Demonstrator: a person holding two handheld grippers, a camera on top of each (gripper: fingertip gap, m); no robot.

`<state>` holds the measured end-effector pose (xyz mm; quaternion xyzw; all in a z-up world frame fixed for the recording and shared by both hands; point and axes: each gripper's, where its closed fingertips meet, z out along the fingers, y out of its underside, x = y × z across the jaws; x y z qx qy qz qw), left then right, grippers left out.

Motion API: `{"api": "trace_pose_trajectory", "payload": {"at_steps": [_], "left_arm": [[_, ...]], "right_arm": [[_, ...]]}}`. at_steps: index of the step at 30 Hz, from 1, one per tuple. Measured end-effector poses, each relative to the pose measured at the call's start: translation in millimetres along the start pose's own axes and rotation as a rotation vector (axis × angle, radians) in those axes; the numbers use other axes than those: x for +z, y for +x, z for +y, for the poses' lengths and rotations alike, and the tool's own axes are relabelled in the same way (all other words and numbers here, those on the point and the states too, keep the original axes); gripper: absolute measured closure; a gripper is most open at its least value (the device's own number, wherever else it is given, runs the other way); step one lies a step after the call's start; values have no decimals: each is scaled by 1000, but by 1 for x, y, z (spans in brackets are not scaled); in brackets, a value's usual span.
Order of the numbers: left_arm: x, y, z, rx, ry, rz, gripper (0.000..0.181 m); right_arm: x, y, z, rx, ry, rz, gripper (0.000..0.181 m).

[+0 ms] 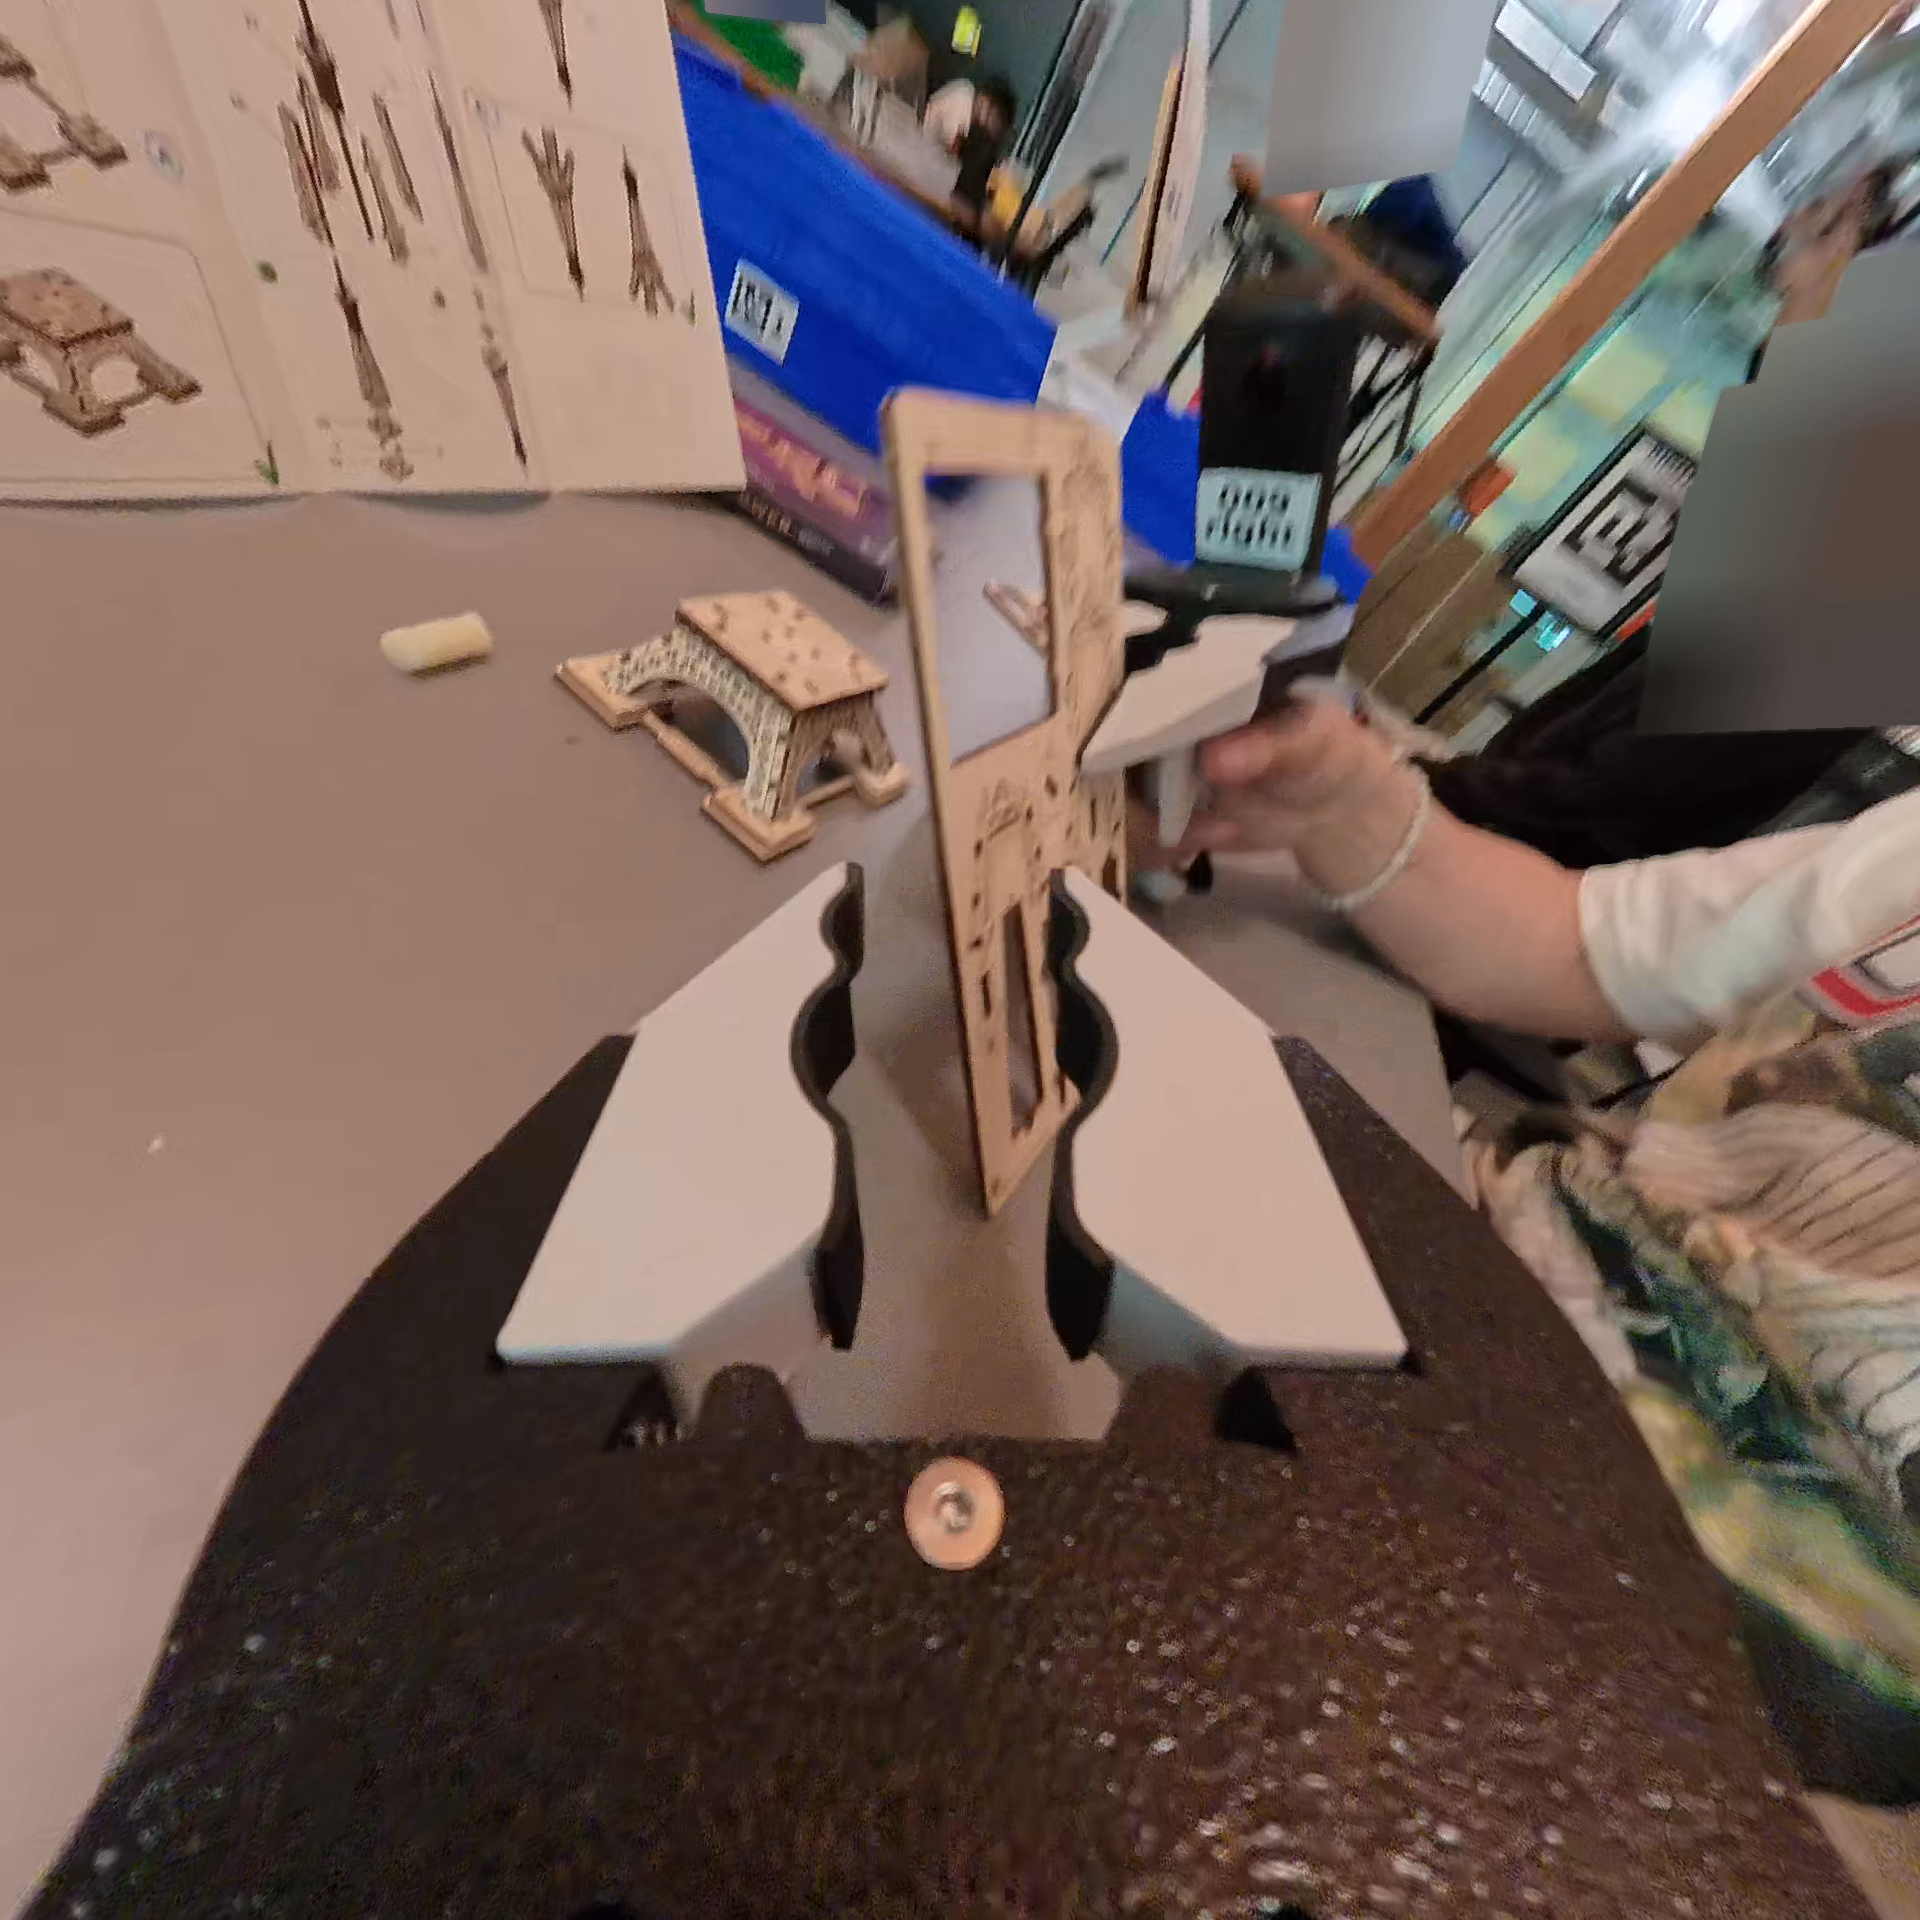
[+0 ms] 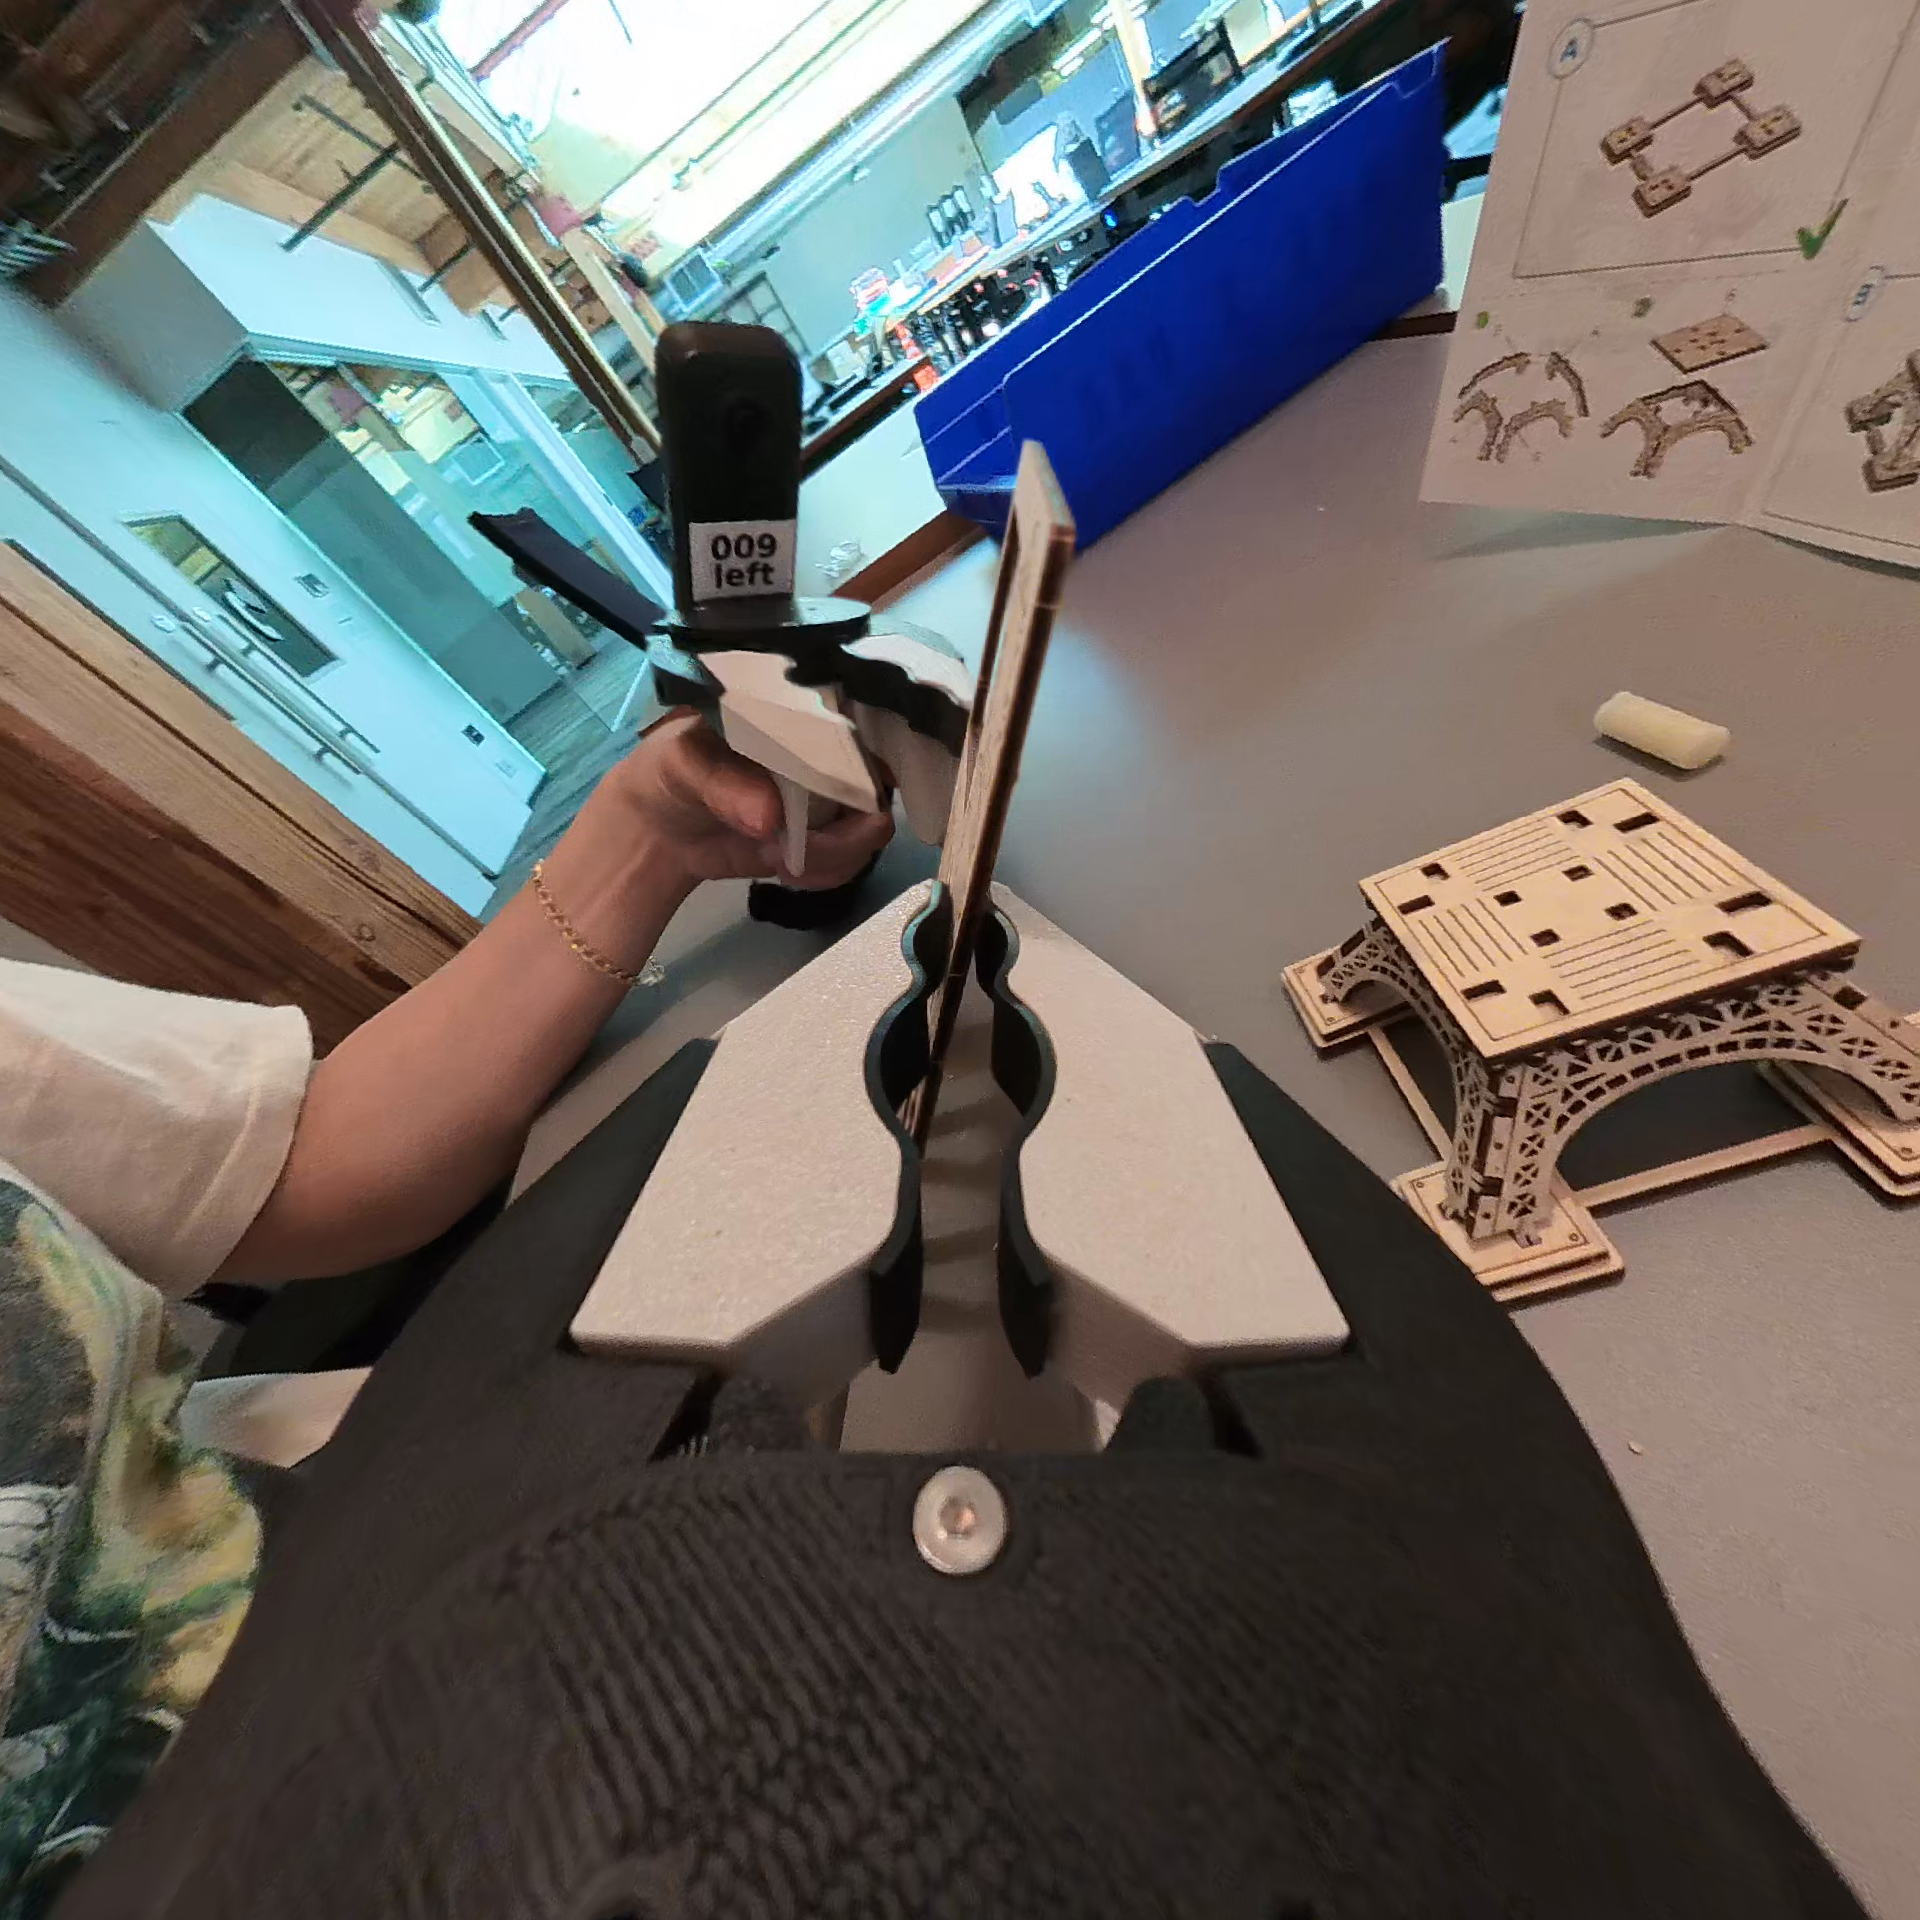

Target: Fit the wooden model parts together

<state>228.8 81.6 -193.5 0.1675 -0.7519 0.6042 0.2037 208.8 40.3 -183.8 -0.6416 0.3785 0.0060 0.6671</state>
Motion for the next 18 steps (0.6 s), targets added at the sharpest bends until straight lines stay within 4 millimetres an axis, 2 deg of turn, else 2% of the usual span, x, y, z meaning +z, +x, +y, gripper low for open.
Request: {"api": "trace_pose_trajectory", "payload": {"at_steps": [3,6,8,9,15,18], "left_arm": [[-6,-5,15,37,-105,-51,150],[1,5,32,43,-210,-4,150],[7,2,43,52,-286,-23,164],[8,4,45,60,-299,-11,170],[7,4,40,40,-263,1,169],[3,-3,32,7,-207,-33,169]], "right_arm": [[0,-1,0,6,2,-12,180],[0,0,0,8,1,-10,180],[0,-1,0,11,0,-17,180],[0,0,1,15,-2,-12,180],[-1,1,1,40,-5,-18,180],[0,0,2,33,-10,-14,180]]}}
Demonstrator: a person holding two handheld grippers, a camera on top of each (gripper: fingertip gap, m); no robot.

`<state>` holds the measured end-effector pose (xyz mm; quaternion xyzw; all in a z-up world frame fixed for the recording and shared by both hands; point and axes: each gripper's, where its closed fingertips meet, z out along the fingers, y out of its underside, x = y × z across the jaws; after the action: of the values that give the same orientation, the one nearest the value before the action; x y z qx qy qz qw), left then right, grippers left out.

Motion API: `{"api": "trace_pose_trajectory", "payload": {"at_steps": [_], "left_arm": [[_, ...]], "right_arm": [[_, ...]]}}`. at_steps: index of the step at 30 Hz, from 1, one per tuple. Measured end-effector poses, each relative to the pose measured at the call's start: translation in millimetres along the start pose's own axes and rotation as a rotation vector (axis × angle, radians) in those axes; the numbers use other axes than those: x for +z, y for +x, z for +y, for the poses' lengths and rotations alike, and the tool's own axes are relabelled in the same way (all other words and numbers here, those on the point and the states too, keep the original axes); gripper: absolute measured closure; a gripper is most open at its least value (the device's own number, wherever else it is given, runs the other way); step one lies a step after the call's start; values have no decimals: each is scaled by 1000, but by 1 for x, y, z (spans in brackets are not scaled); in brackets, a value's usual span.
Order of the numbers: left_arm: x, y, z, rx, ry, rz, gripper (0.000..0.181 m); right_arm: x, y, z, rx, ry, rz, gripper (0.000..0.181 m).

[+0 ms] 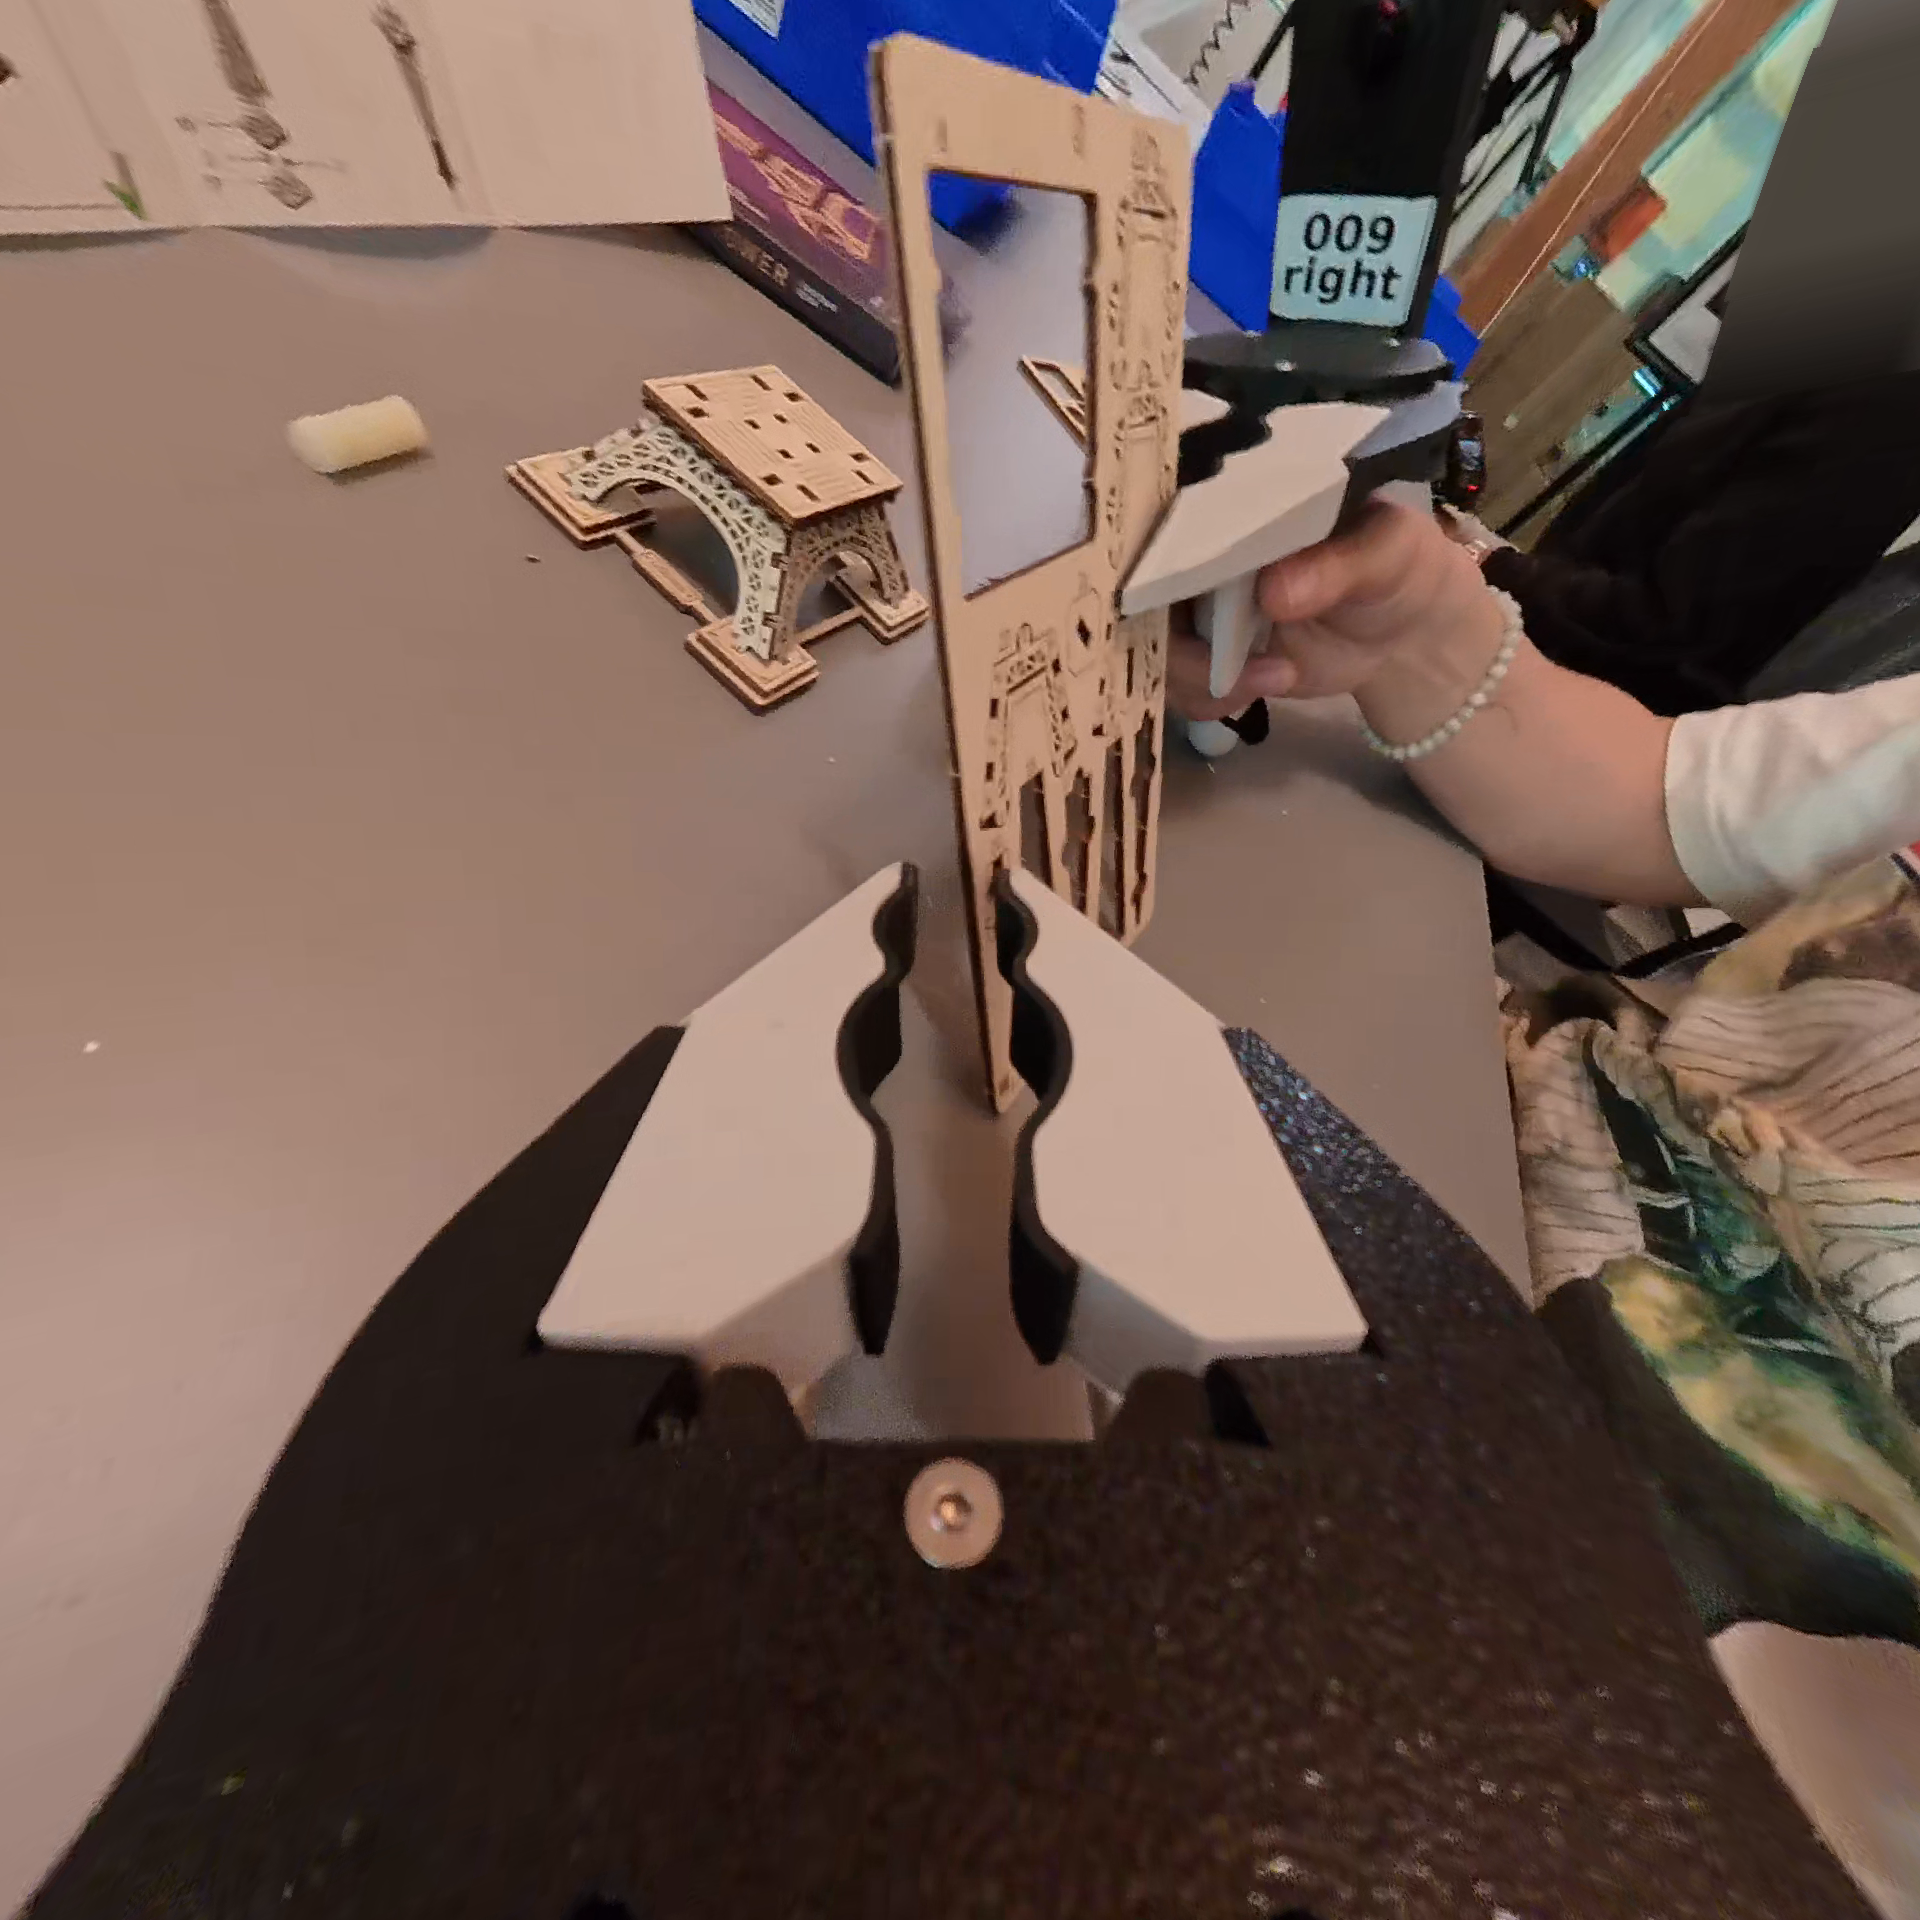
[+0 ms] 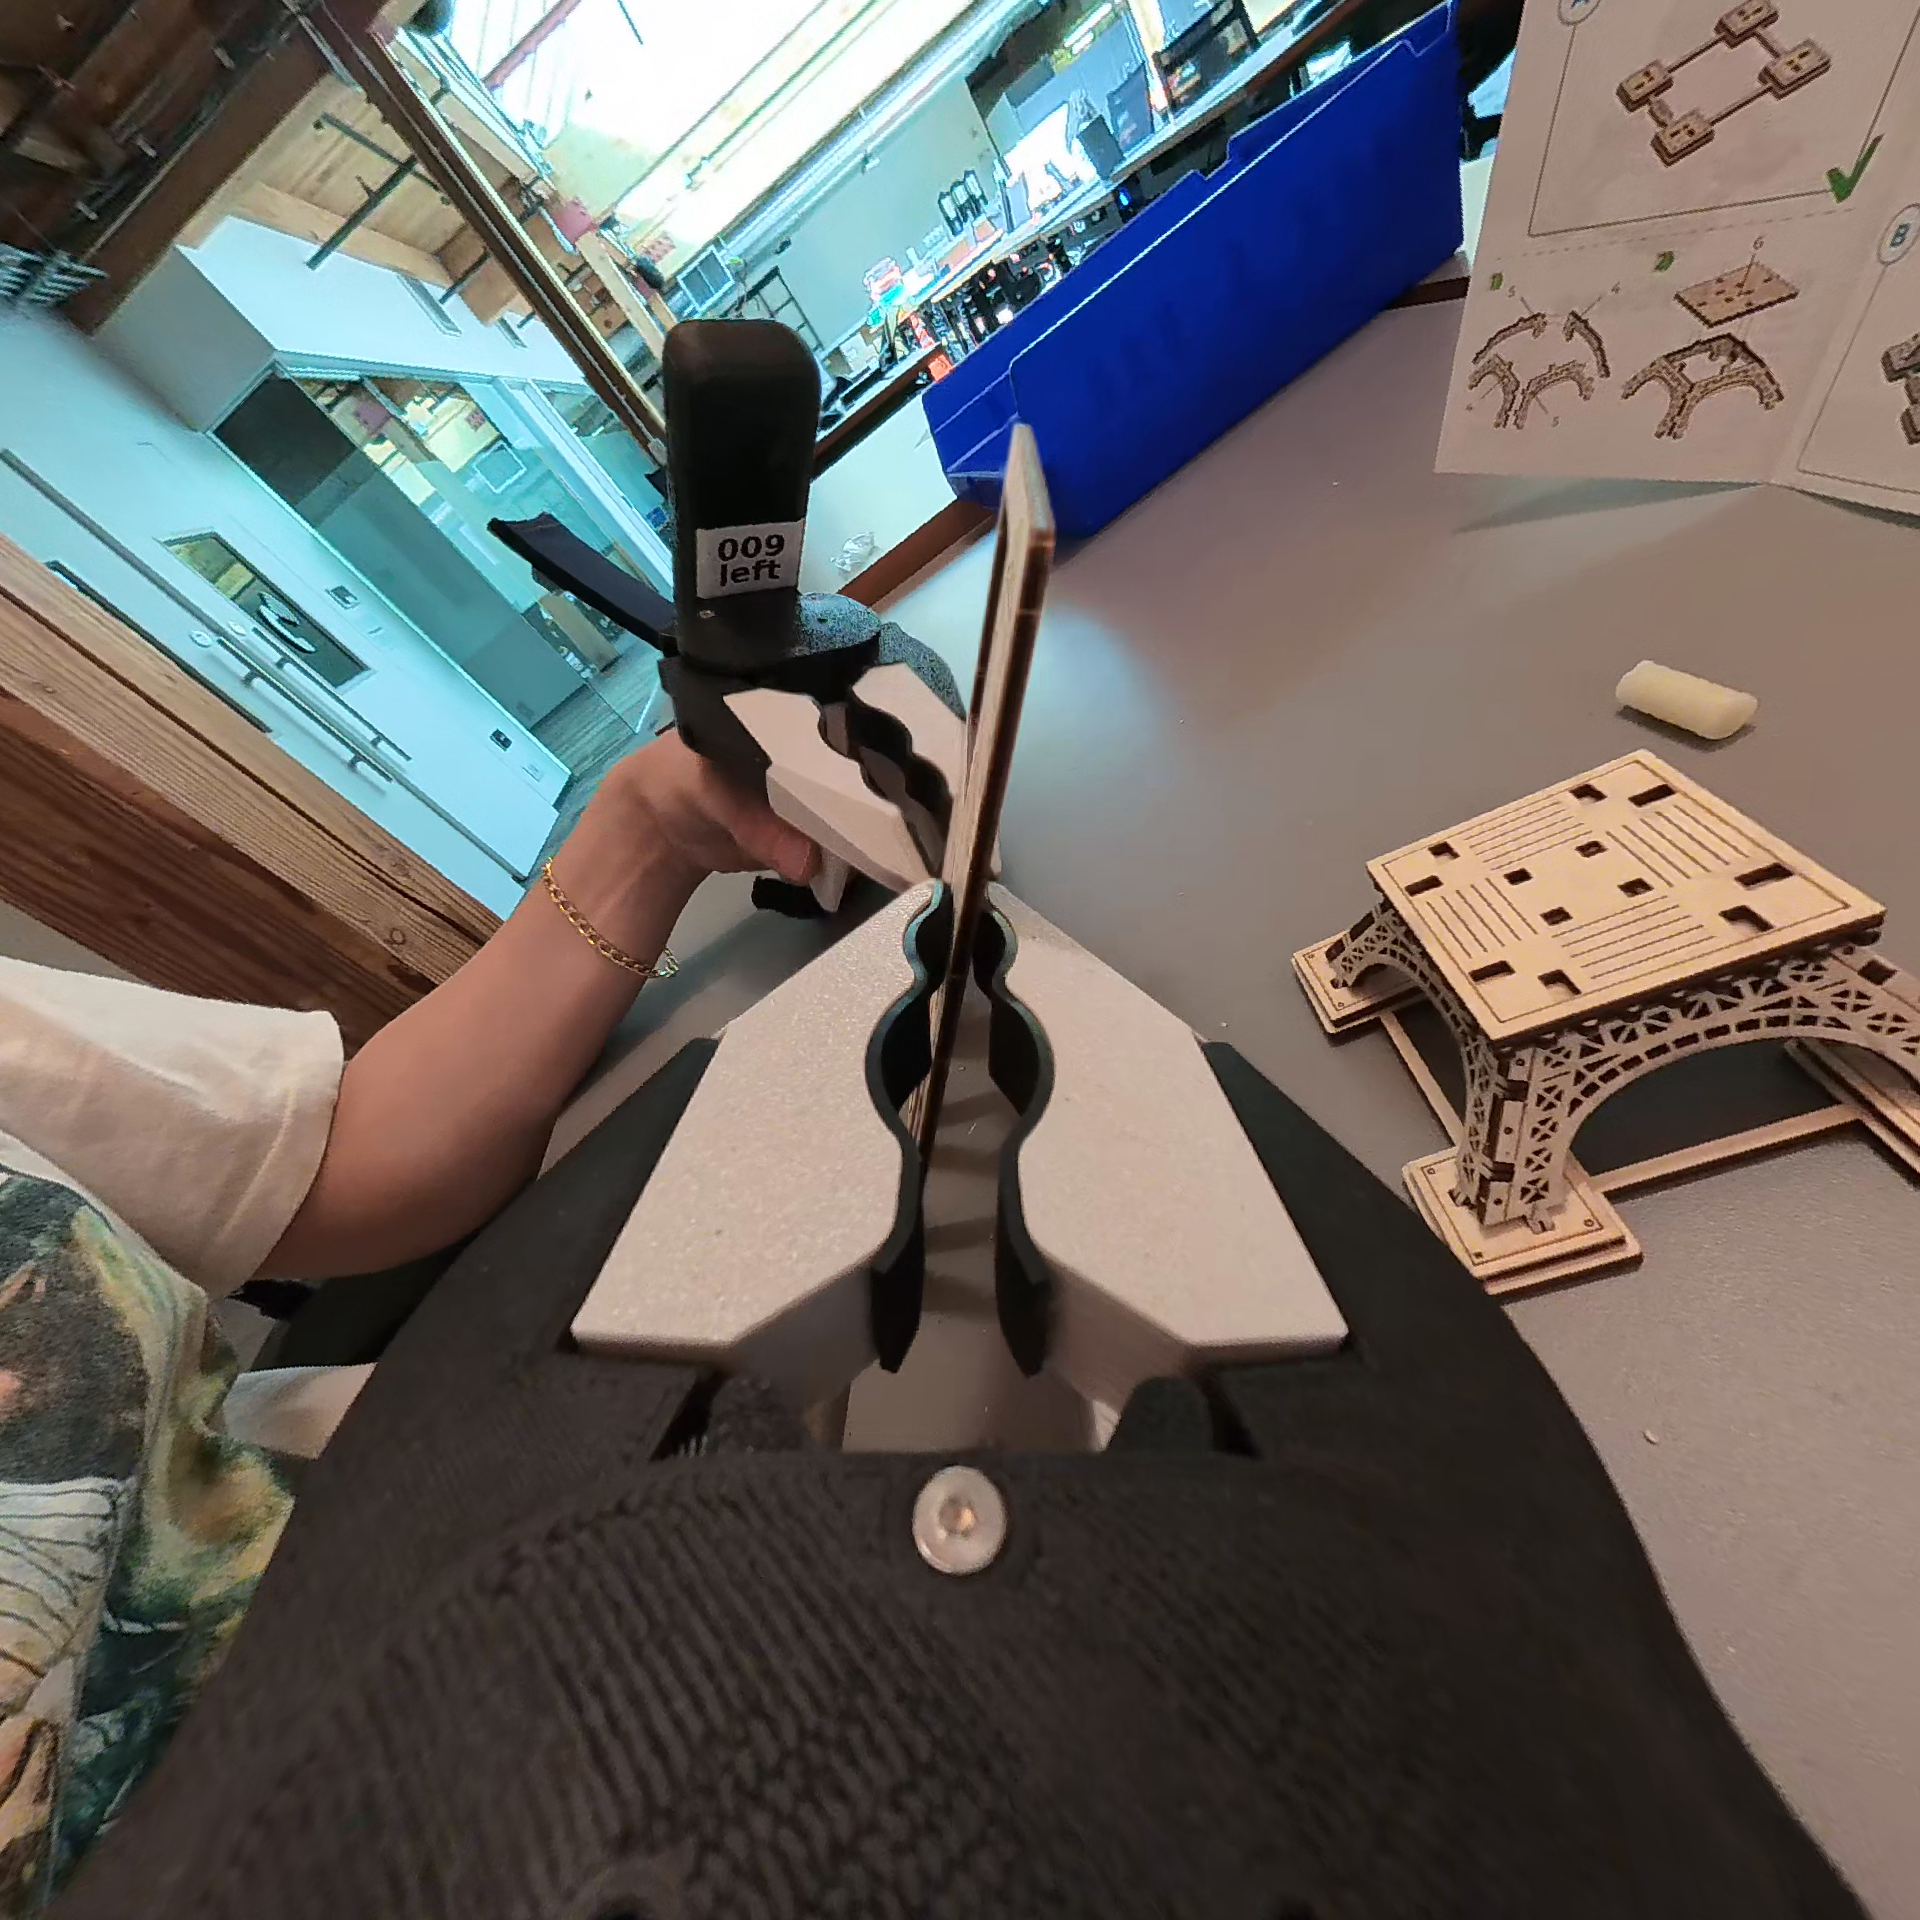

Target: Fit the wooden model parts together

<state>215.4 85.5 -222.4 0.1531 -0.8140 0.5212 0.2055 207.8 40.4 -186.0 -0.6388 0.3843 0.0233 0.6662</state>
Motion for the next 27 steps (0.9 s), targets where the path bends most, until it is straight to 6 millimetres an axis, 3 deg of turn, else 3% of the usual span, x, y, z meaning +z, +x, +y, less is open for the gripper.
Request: {"api": "trace_pose_trajectory", "payload": {"at_steps": [7,11,27], "left_arm": [[1,2,2,59,-14,-18,175],[2,9,11,57,-68,26,167],[4,-2,8,51,-60,-44,173]], "right_arm": [[0,1,2,8,-13,6,180],[1,1,2,5,-15,3,180],[0,7,5,49,-31,24,179]]}}
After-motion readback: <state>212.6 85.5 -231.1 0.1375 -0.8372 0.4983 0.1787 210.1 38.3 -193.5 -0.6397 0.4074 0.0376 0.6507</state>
